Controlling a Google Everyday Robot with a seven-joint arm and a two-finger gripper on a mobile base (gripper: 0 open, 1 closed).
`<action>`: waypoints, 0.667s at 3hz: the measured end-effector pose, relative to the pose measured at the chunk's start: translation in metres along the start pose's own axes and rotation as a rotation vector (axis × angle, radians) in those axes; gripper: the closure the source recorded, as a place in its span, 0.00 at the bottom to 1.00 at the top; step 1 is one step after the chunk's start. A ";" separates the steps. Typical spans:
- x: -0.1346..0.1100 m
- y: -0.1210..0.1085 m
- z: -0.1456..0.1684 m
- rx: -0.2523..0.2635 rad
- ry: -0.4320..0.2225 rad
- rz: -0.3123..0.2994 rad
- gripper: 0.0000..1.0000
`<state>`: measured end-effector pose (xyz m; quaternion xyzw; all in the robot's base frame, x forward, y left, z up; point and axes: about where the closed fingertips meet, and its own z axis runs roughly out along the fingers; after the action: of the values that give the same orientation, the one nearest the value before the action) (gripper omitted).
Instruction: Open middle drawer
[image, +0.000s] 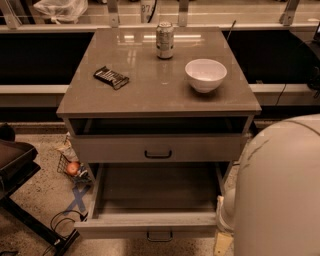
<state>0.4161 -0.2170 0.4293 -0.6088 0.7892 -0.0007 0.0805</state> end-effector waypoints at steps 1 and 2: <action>0.000 0.000 0.000 0.000 0.000 0.000 0.00; -0.006 -0.003 -0.008 0.006 0.025 -0.026 0.00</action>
Offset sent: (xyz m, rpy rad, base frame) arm 0.0099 0.0188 0.0355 -0.1135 -0.0100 0.0824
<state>0.4190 -0.2132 0.4382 -0.6186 0.7823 -0.0117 0.0724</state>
